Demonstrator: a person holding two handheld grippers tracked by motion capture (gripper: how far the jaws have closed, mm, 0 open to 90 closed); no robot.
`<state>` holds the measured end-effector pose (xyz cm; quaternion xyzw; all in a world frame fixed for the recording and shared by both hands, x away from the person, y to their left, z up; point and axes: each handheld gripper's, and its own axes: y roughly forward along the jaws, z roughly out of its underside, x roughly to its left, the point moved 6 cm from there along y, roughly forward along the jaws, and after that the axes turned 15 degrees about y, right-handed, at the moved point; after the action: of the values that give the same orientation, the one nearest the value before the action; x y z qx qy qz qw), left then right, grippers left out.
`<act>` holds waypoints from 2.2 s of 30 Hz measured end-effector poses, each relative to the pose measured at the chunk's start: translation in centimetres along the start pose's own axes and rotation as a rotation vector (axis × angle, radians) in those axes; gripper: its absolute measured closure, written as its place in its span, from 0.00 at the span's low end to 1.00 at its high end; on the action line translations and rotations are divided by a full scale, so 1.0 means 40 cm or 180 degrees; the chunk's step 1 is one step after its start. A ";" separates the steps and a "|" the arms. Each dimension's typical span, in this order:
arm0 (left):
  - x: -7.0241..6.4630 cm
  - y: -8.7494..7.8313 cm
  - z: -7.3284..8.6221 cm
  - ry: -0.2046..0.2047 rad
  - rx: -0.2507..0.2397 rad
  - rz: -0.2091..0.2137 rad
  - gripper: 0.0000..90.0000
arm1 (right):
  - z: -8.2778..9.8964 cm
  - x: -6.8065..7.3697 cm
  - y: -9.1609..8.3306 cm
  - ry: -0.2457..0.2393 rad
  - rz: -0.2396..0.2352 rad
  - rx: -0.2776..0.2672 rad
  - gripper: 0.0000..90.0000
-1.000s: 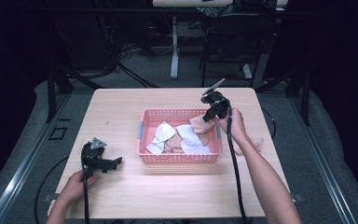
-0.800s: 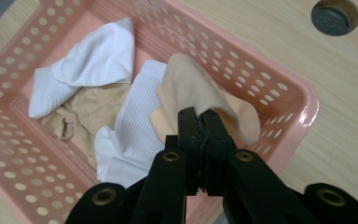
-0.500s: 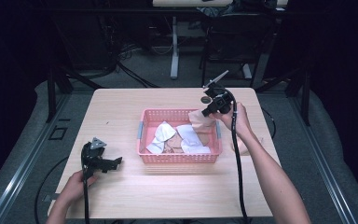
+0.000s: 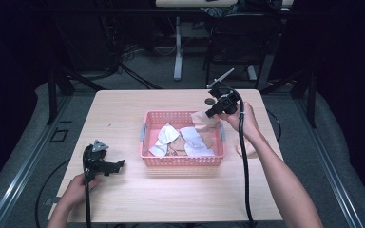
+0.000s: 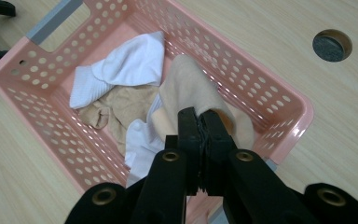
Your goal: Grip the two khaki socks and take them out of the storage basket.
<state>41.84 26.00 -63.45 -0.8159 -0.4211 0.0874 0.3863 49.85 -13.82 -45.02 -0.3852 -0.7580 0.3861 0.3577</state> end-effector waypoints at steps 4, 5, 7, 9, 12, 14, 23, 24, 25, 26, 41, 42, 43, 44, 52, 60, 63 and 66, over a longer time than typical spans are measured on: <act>0.000 0.000 0.000 0.0001 0.0001 0.0002 0.00 | 0.003 0.004 -0.021 -0.0020 -0.0026 -0.0030 0.98; 0.000 0.000 0.000 0.0001 0.0000 0.0000 0.00 | 0.004 0.006 -0.026 -0.0023 -0.0033 -0.0045 0.98; 0.000 0.001 0.000 -0.0004 -0.0009 -0.0008 0.00 | 0.005 0.006 -0.039 -0.0064 -0.0018 -0.0048 0.98; 0.000 0.000 0.000 0.0001 0.0002 0.0002 0.00 | 0.005 0.010 -0.050 -0.0073 -0.0033 -0.0088 0.98; 0.000 0.000 0.000 0.0000 0.0002 0.0002 0.00 | 0.006 0.013 -0.070 -0.0080 -0.0046 -0.0114 0.98; 0.000 0.000 0.000 0.0000 0.0001 0.0001 0.00 | 0.008 0.013 -0.082 -0.0093 -0.0047 -0.0126 0.98; 0.000 0.000 0.000 -0.0001 -0.0001 0.0000 0.00 | 0.023 -0.002 -0.124 -0.0105 -0.0049 -0.0206 0.98; 0.000 0.000 0.000 0.0000 0.0001 0.0001 0.00 | 0.026 -0.005 -0.129 -0.0089 -0.0039 -0.0210 0.98; 0.000 0.000 0.000 0.0001 0.0002 0.0002 0.00 | 0.027 -0.009 -0.133 -0.0085 -0.0037 -0.0240 0.98; 0.000 0.000 0.000 0.0000 0.0000 0.0000 0.00 | 0.029 -0.011 -0.137 -0.0071 -0.0032 -0.0234 0.98; 0.000 0.000 0.000 0.0000 0.0002 0.0001 0.00 | 0.079 -0.086 -0.178 0.0076 -0.0031 -0.0318 0.98; 0.000 0.000 0.000 0.0000 0.0003 0.0001 0.00 | 0.083 -0.094 -0.178 0.0099 -0.0009 -0.0324 0.98; 0.000 0.000 0.000 0.0001 0.0002 0.0001 0.00 | 0.088 -0.104 -0.179 0.0115 0.0012 -0.0315 0.98; 0.000 0.000 0.000 -0.0001 0.0001 -0.0001 0.00 | 0.093 -0.112 -0.179 0.0137 0.0002 -0.0332 0.98; 0.000 0.000 0.000 0.0000 0.0001 0.0001 0.00 | 0.130 -0.174 -0.193 0.0283 0.0058 -0.0389 0.98; 0.000 0.001 0.000 -0.0003 -0.0008 -0.0008 0.00 | 0.170 -0.228 -0.178 0.0406 0.0112 -0.0381 0.98; 0.000 0.000 0.000 0.0000 0.0001 -0.0003 0.00 | 0.180 -0.244 -0.169 0.0454 0.0118 -0.0394 0.98; 0.000 0.000 0.000 0.0000 0.0002 0.0002 0.00 | 0.191 -0.260 -0.162 0.0497 0.0161 -0.0374 0.98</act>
<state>41.83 26.00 -63.45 -0.8159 -0.4209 0.0876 0.3865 46.10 -27.77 -45.38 -0.4535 -0.7392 0.3186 0.3826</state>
